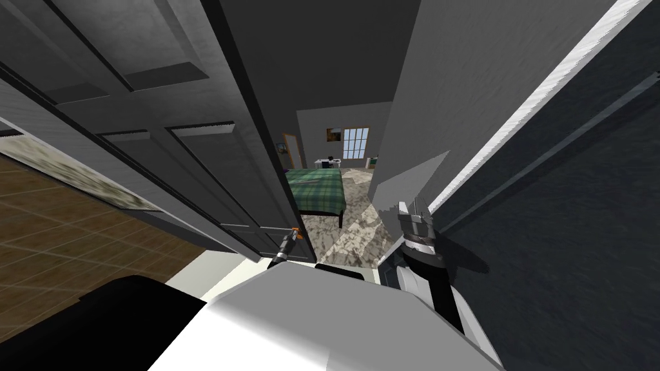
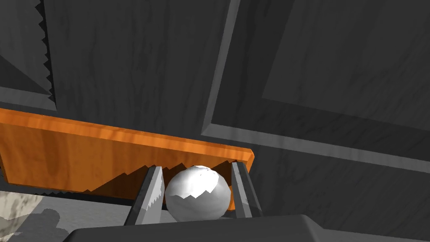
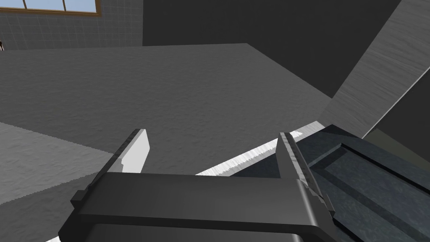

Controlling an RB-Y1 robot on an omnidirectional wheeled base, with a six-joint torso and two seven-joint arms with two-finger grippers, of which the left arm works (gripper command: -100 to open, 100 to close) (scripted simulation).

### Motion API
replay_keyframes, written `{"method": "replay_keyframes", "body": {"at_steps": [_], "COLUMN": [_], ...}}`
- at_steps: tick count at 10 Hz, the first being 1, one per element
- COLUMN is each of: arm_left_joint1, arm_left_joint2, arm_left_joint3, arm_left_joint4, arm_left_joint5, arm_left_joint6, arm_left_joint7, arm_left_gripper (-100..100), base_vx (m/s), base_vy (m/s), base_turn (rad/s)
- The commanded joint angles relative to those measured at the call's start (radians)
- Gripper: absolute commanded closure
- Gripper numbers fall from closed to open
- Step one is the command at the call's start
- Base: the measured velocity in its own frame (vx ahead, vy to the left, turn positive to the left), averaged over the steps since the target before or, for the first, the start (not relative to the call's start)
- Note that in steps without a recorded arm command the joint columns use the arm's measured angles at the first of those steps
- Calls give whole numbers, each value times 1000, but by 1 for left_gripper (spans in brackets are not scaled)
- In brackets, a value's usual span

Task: Pull the door open

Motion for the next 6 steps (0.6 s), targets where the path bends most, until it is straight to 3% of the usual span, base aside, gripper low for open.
{"method": "replay_keyframes", "body": {"at_steps": [1, 6], "arm_left_joint1": [-3, -18], "arm_left_joint2": [0, 12], "arm_left_joint3": [-6, -24], "arm_left_joint4": [-7, 13], "arm_left_joint5": [3, 26], "arm_left_joint6": [0, 0], "arm_left_joint7": [29, 161], "arm_left_gripper": [100, 100], "base_vx": [-13, -17], "base_vy": [6, 5], "base_turn": [-14, -25]}}
